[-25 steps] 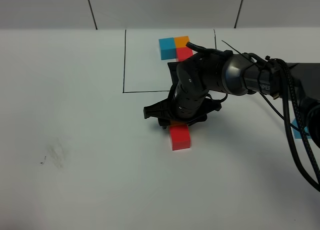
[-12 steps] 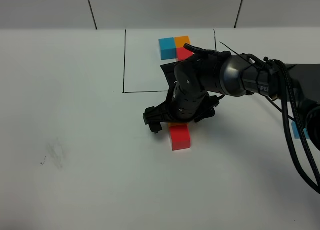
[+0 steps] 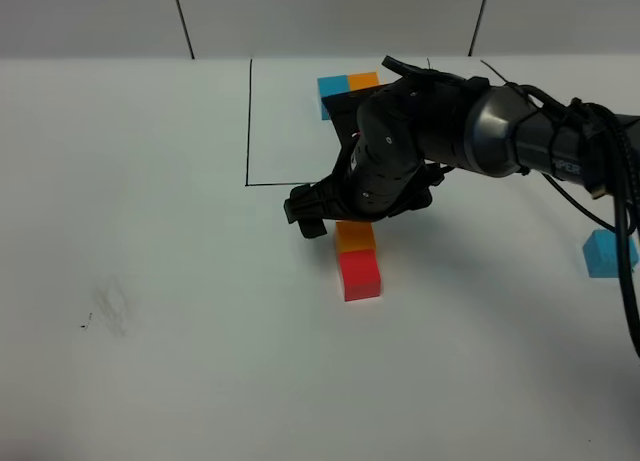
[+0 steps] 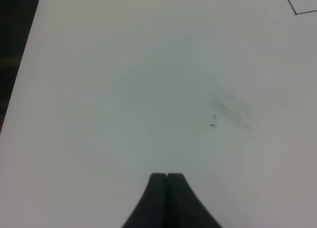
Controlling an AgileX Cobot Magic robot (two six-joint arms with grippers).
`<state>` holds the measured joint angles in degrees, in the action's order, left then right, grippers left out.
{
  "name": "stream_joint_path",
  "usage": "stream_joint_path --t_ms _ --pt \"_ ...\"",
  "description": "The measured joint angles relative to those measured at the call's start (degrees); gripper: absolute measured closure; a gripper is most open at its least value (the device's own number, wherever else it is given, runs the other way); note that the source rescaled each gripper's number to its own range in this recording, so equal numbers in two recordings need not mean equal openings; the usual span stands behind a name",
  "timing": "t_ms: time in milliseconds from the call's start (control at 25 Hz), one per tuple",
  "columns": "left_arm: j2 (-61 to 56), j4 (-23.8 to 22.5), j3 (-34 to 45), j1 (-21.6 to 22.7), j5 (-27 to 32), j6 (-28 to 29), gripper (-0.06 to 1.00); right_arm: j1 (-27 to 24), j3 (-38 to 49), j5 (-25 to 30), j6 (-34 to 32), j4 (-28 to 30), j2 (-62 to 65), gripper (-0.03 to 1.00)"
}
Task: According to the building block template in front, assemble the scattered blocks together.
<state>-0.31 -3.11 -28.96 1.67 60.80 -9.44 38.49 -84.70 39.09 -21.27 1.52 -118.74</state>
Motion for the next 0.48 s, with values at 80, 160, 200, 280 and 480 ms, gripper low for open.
stream_joint_path --t_ms 80,160,200,280,480 --pt "0.0 0.0 0.0 0.0 0.0 0.0 0.94 0.0 0.0 0.6 0.0 0.6 1.7 0.09" --pt "0.0 0.0 0.0 0.0 0.0 0.0 0.94 0.0 0.0 2.0 -0.1 2.1 3.1 0.09" --pt "0.0 0.0 0.0 0.0 0.0 0.0 0.94 0.0 0.0 3.0 -0.1 3.4 3.8 0.09" --pt "0.0 0.0 0.0 0.0 0.0 0.0 0.94 0.0 0.0 6.2 -0.1 6.7 4.9 0.09" --pt "0.0 0.0 0.0 0.0 0.0 0.0 0.94 0.0 0.0 14.5 1.6 14.9 6.7 0.10"
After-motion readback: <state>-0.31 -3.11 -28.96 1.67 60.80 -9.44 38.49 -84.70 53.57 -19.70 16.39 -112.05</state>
